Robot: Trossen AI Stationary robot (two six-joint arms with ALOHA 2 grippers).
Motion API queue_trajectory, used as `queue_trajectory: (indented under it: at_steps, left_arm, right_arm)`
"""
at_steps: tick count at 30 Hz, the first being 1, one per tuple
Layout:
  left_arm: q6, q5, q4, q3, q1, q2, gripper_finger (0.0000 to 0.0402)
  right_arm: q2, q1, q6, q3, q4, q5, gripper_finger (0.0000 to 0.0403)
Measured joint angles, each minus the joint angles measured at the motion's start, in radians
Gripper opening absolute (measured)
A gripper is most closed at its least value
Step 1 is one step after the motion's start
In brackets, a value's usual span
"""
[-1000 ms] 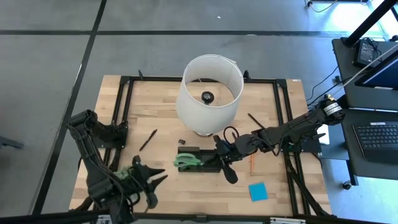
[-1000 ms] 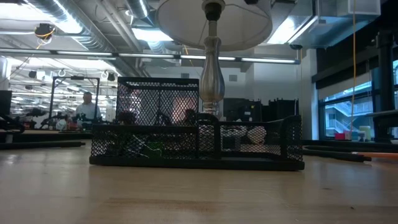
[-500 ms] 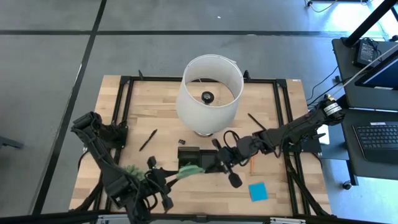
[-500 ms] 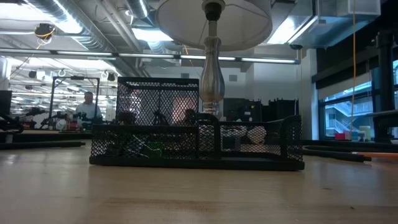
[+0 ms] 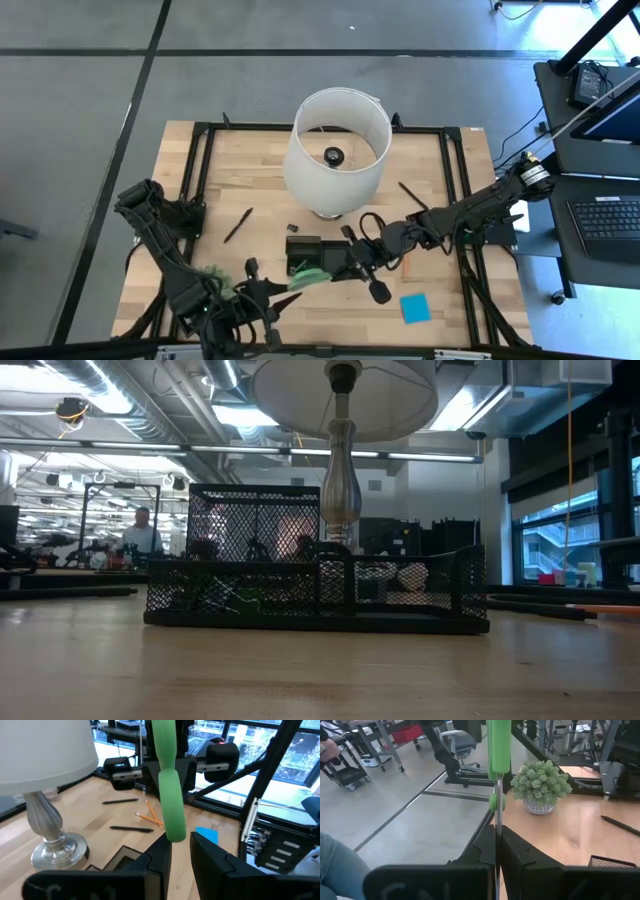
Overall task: Pick and place office supplies into organizer
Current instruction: Put the green scissors into the black desk organizer
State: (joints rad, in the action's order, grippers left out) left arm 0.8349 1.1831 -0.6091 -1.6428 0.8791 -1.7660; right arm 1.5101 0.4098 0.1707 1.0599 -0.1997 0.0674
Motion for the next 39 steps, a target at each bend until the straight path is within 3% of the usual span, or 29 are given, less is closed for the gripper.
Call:
queue_trajectory:
  at_steps: [9,16,24,30,37,39]
  left_arm:
    - [-0.006,-0.008,0.009,0.000,-0.034,0.001,0.0065]
    - [0.016,-0.067,0.008,0.000,-0.055,0.001,0.0099]
    - [-0.011,-0.050,0.007,0.000,-0.057,0.003,0.0116]
    - [-0.011,-0.051,0.007,0.000,-0.057,0.007,0.0094]
    - [-0.084,-0.056,0.015,0.000,-0.057,0.008,0.0018]
    - [-0.086,-0.056,0.014,0.000,-0.057,0.008,0.0016]
  right_arm:
    - [0.000,0.010,0.008,0.000,0.013,-0.006,0.0015]
    - [0.000,0.013,0.008,0.000,0.014,-0.005,0.0015]
    - [0.000,0.013,0.009,0.000,0.055,-0.005,0.0015]
    - [0.000,0.013,0.009,0.000,0.061,-0.005,0.0015]
    - [0.000,0.012,-0.001,0.000,0.064,-0.010,0.0015]
    - [0.000,0.012,-0.001,0.000,0.064,-0.010,0.0016]
